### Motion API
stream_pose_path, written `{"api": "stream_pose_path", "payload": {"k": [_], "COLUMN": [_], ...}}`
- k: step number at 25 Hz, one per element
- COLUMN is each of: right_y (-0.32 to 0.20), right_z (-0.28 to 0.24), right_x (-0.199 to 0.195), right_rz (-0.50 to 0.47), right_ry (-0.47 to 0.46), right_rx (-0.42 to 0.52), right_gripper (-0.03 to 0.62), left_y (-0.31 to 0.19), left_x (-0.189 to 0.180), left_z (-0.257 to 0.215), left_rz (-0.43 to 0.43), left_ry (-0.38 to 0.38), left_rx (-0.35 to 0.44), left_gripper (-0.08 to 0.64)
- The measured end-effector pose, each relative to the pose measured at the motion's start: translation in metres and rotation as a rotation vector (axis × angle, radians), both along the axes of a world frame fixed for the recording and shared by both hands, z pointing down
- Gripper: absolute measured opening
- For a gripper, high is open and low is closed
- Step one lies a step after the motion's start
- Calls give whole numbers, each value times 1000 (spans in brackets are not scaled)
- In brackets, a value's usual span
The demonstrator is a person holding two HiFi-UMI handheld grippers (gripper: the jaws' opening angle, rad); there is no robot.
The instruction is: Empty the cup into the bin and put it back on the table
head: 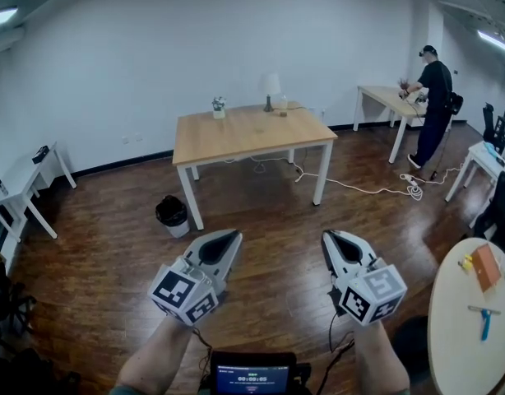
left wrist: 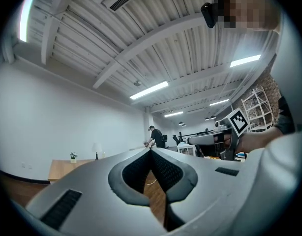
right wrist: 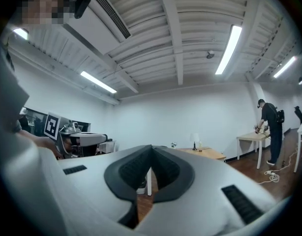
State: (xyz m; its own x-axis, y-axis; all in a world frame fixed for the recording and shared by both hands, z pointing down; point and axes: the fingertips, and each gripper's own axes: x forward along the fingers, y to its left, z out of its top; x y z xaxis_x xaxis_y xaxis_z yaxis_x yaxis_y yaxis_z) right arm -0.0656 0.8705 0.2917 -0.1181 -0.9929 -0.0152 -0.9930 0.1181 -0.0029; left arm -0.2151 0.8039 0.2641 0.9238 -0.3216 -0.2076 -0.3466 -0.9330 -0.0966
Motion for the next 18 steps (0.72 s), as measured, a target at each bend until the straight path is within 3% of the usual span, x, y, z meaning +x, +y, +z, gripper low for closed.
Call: {"api": "stream_pose_path", "payload": {"k": [9, 18], "right_y": [-43, -116], "right_z": [0, -1], "right_x": [32, 52], "right_rz": [-18, -15], "right_ry": [-16, 4], "right_rx": [11, -5], "right_gripper": [3, 3], "left_y": [-35, -113], "left_x": [36, 59], "left_z": [4, 0], "left_rz": [10, 21], "left_ry": [-23, 4], "left_rx": [-9, -4], "left_gripper": [5, 5]}}
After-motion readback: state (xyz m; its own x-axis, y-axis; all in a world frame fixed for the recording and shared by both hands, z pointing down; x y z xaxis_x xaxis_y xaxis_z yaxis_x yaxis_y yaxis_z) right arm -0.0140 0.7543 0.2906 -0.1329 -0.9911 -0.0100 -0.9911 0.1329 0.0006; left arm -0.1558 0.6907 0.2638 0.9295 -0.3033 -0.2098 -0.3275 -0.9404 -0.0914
